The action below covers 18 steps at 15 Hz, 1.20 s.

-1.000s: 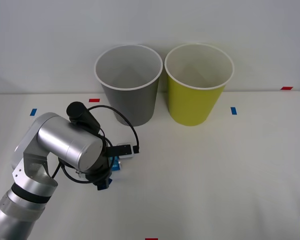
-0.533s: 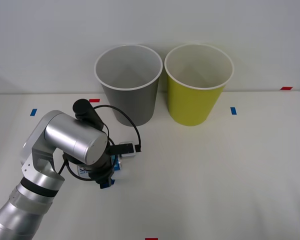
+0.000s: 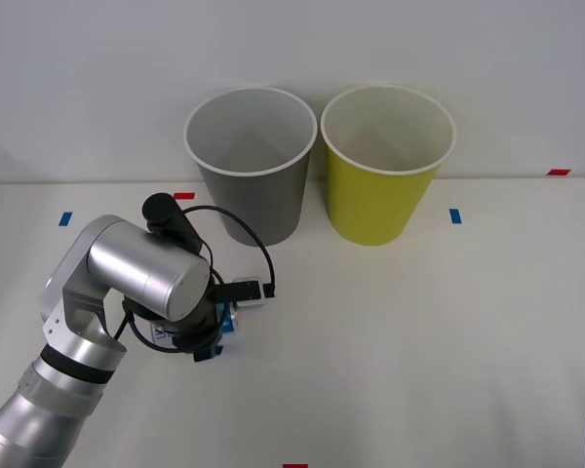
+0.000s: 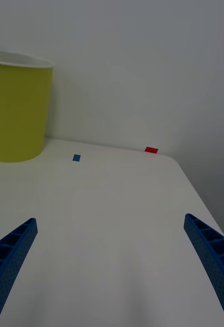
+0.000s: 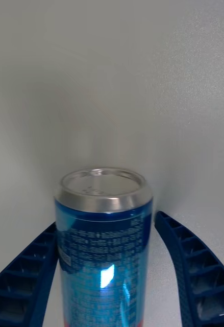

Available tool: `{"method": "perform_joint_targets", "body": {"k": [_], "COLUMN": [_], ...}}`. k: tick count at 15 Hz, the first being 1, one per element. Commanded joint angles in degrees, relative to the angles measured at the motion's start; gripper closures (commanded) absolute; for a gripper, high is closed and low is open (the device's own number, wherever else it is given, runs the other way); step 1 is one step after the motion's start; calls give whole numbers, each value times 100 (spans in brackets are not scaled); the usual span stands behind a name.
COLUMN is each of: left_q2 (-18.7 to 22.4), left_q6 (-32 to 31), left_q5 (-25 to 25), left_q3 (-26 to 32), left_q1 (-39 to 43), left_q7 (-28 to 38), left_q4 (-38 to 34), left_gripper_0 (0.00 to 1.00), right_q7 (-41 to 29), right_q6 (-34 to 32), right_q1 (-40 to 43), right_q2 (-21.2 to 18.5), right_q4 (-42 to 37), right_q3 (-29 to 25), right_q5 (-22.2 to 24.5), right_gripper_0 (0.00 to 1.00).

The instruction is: Put cans in the gray bin and PET bottles in the light green bin.

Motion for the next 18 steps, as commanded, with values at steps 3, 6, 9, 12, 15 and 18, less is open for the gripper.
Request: {"method": "perform_joint_targets", "body": {"k": [3, 6, 9, 12, 15, 18], "left_q2": [79, 140, 184, 184, 272, 553], "left_q6": [3, -5, -93, -225, -594, -1394], "left_q5": [207, 304, 418, 427, 515, 664], "left_q3": [79, 70, 211, 387, 536, 580], "left_q1": [11, 11, 126, 706, 1268, 1708], "left_q7": [-17, 9, 185, 861, 1398, 1951], "left_q4": [1, 1, -184, -1186, -2232, -2961], "left_gripper_0": [100, 100, 100, 100, 100, 100], "right_q7": [0, 0, 0, 0, 0, 0], "right_q6": [0, 0, 0, 0, 0, 0], "right_q1": [0, 0, 0, 0, 0, 0], "right_q2": [0, 0, 0, 0, 0, 0], "right_q4": [0, 0, 0, 0, 0, 0], "right_q3": [0, 0, 0, 0, 0, 0], "right_q5": [0, 0, 0, 0, 0, 0], "right_gripper_0": [0, 0, 0, 0, 0, 0]}}
